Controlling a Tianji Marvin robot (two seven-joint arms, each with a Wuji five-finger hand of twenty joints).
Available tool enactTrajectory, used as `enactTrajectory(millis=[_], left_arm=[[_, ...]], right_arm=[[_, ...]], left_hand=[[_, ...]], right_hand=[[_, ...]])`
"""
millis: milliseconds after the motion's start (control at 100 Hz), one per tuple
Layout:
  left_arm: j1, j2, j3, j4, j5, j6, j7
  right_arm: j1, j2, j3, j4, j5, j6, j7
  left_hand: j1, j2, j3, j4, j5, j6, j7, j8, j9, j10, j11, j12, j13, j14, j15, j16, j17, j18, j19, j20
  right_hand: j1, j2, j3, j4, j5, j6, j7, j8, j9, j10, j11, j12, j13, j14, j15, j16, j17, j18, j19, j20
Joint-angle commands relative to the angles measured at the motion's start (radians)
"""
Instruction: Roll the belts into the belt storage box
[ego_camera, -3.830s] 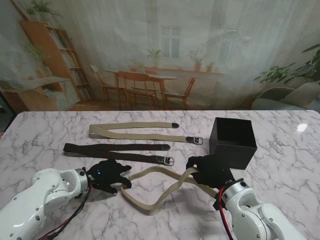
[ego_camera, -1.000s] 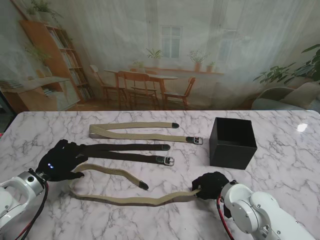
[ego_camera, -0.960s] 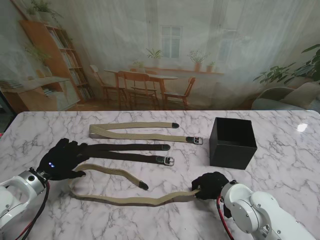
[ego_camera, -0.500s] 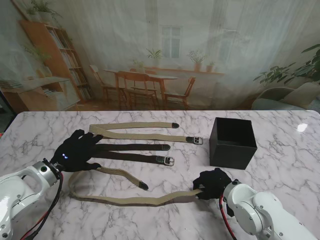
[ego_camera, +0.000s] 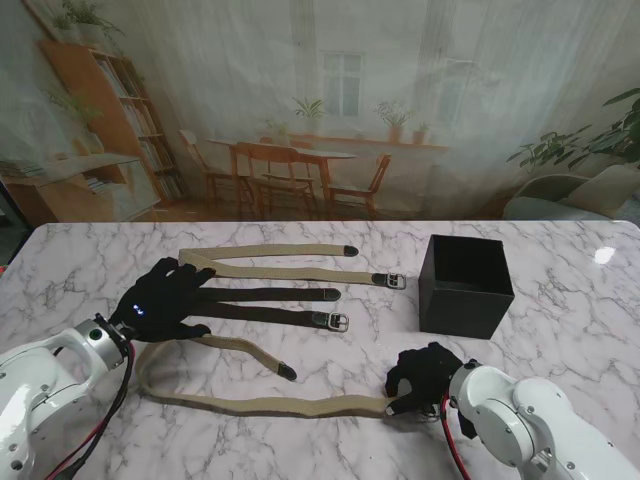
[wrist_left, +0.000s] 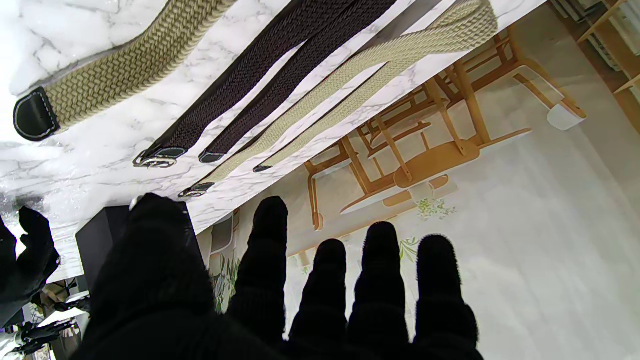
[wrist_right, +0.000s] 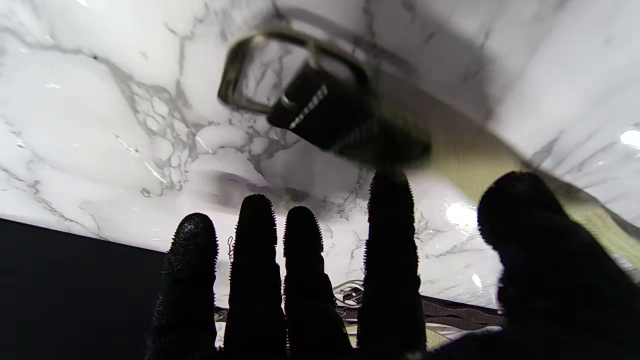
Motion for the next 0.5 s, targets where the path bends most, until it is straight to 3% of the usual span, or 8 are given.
enactTrajectory(millis=[0, 20, 60, 150, 190, 240, 330, 490], left_arm=[[-0.017, -0.008, 0.018, 0.000, -0.012, 0.003, -0.022], [-0.021, -0.008, 0.022, 0.001, -0.016, 0.004, -0.025], [-0.027, -0.009, 0.030, 0.002, -0.022, 0.005, -0.028], [-0.039, -0.011, 0.049, 0.007, -0.036, 0.008, -0.033], [-0.043, -0.011, 0.055, 0.009, -0.039, 0.010, -0.036], [-0.045, -0.011, 0.060, 0.011, -0.039, 0.012, -0.037], [-0.045, -0.012, 0.063, 0.012, -0.042, 0.017, -0.040], [-0.032, -0.013, 0.057, 0.006, -0.042, 0.020, -0.034]], right_arm=[[-0.002, -0.001, -0.003, 0.004, -0.009, 0.010, -0.027], [-0.002, -0.003, -0.004, 0.006, -0.012, 0.014, -0.037], [-0.003, -0.004, -0.006, 0.008, -0.018, 0.020, -0.054], [-0.004, -0.008, -0.011, 0.017, -0.022, 0.028, -0.086], [-0.004, -0.007, -0.010, 0.015, -0.020, 0.028, -0.076], [-0.006, -0.006, -0.008, 0.014, -0.015, 0.027, -0.069], [-0.018, -0.007, 0.001, 0.008, -0.014, 0.020, -0.077], [-0.053, -0.008, 0.025, -0.016, -0.058, -0.021, -0.099]], left_hand=[[0.026, 0.038, -0.012, -0.007, 0.023, 0.005, 0.008, 0.012, 0.019, 0.017, -0.017, 0.004, 0.004, 0.018, -0.030, 0.002, -0.012, 0.044, -0.029, 0.018], [0.025, 0.039, -0.013, -0.007, 0.023, 0.004, 0.008, 0.012, 0.018, 0.017, -0.017, 0.004, 0.003, 0.019, -0.031, 0.002, -0.012, 0.044, -0.029, 0.018], [0.025, 0.039, -0.013, -0.007, 0.022, 0.004, 0.008, 0.012, 0.018, 0.018, -0.018, 0.005, 0.003, 0.017, -0.031, 0.002, -0.012, 0.045, -0.029, 0.018], [0.025, 0.038, -0.013, -0.007, 0.023, 0.002, 0.008, 0.013, 0.020, 0.018, -0.017, 0.005, 0.005, 0.017, -0.030, 0.003, -0.012, 0.047, -0.030, 0.019], [0.023, 0.040, -0.013, -0.007, 0.022, 0.003, 0.008, 0.013, 0.020, 0.018, -0.017, 0.005, 0.004, 0.016, -0.031, 0.003, -0.012, 0.045, -0.030, 0.019], [0.022, 0.041, -0.013, -0.007, 0.022, 0.003, 0.007, 0.013, 0.020, 0.016, -0.017, 0.005, 0.005, 0.016, -0.031, 0.003, -0.013, 0.045, -0.032, 0.019], [0.022, 0.042, -0.013, -0.007, 0.023, 0.003, 0.007, 0.014, 0.020, 0.017, -0.017, 0.005, 0.005, 0.017, -0.031, 0.003, -0.013, 0.047, -0.033, 0.019], [0.021, 0.044, -0.014, -0.007, 0.023, 0.004, 0.007, 0.014, 0.023, 0.017, -0.017, 0.006, 0.005, 0.018, -0.031, 0.003, -0.013, 0.048, -0.035, 0.020]], right_hand=[[0.038, -0.027, 0.005, 0.031, 0.028, -0.015, 0.051, 0.074, -0.013, 0.007, 0.011, 0.012, 0.007, 0.004, -0.029, -0.006, 0.008, 0.005, 0.025, 0.024], [0.080, -0.048, 0.017, -0.011, 0.030, -0.033, 0.085, 0.092, -0.005, 0.004, 0.025, 0.020, 0.016, 0.003, -0.024, -0.004, 0.014, 0.005, 0.027, 0.025], [0.162, -0.090, 0.069, -0.066, 0.006, -0.081, 0.257, 0.012, 0.014, -0.003, 0.048, 0.032, 0.035, -0.002, -0.010, -0.002, 0.027, 0.003, 0.035, 0.024], [0.190, -0.115, 0.172, -0.103, 0.023, -0.110, 0.344, -0.021, 0.054, -0.013, 0.073, 0.042, 0.068, -0.005, 0.009, 0.002, 0.044, 0.010, 0.046, 0.021], [0.110, -0.104, 0.177, -0.089, 0.008, -0.050, 0.250, -0.008, 0.037, -0.011, 0.066, 0.039, 0.057, -0.006, 0.001, -0.004, 0.036, 0.010, 0.041, 0.014], [0.001, -0.068, 0.163, 0.004, 0.005, 0.029, 0.070, 0.126, 0.014, -0.006, 0.057, 0.033, 0.043, -0.002, -0.008, -0.007, 0.033, 0.006, 0.039, 0.010], [-0.064, -0.069, 0.082, 0.006, -0.065, 0.081, -0.017, 0.115, -0.002, -0.001, 0.046, 0.025, 0.031, 0.000, -0.018, -0.011, 0.028, -0.001, 0.034, 0.008], [-0.063, -0.162, 0.067, 0.005, -0.117, 0.054, -0.032, 0.117, -0.019, 0.002, 0.024, 0.010, 0.025, -0.002, -0.041, -0.023, 0.020, 0.001, 0.014, -0.002]])
